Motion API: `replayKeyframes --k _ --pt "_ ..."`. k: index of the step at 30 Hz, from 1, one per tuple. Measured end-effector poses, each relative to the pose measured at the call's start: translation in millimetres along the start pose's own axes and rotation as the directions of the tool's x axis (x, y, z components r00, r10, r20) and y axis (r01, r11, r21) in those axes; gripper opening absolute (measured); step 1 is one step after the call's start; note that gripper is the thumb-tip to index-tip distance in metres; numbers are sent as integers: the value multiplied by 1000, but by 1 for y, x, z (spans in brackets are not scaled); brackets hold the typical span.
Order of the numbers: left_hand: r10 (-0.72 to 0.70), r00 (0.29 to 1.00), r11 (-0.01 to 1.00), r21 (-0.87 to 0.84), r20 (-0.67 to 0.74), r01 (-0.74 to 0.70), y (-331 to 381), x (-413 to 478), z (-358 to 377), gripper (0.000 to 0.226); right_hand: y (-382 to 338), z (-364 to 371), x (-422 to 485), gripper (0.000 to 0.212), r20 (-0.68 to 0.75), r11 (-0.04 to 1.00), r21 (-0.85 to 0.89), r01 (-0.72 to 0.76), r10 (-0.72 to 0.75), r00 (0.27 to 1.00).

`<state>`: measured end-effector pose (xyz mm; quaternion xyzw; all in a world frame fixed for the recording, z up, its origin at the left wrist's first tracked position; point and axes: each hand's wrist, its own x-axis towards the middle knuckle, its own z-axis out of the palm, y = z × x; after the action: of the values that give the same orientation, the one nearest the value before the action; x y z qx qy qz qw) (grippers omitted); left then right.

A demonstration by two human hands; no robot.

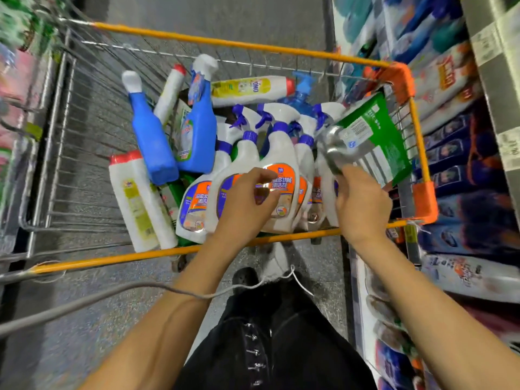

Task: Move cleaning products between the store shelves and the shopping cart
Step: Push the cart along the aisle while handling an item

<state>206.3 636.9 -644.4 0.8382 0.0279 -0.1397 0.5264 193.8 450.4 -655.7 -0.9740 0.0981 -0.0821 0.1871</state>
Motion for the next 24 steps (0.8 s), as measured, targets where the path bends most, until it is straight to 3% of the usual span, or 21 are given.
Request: replayKeyframes --k 5,8,12,16,19,23,24 --pt "44 999 999 -19 -4 -44 19 -4 1 32 14 -66 27 13 -198 995 91 -31 49 979" --pt "133 991 991 4 -5 -133 37 -3 -1 41 38 -110 33 20 -208 996 80 -30 46 977" --pt "250 968 968 23 19 -250 73 0 -3 61 32 -161 23 18 -146 981 36 189 -182 972" --pt "323 920 939 50 224 -342 97 1 -8 82 -5 -198 27 20 -184 900 118 420 -395 900" --pt "348 909 937 -88 229 -337 104 -4 -14 65 -33 -219 44 16 -203 862 152 484 -452 868" --pt "368 927 914 -160 -68 -374 107 -15 -18 15 -62 -230 60 18 -239 830 92 550 -518 821" --pt "361 923 910 -164 -135 -380 109 -18 -18 15 -65 -231 61 17 -267 824 97 559 -519 812"
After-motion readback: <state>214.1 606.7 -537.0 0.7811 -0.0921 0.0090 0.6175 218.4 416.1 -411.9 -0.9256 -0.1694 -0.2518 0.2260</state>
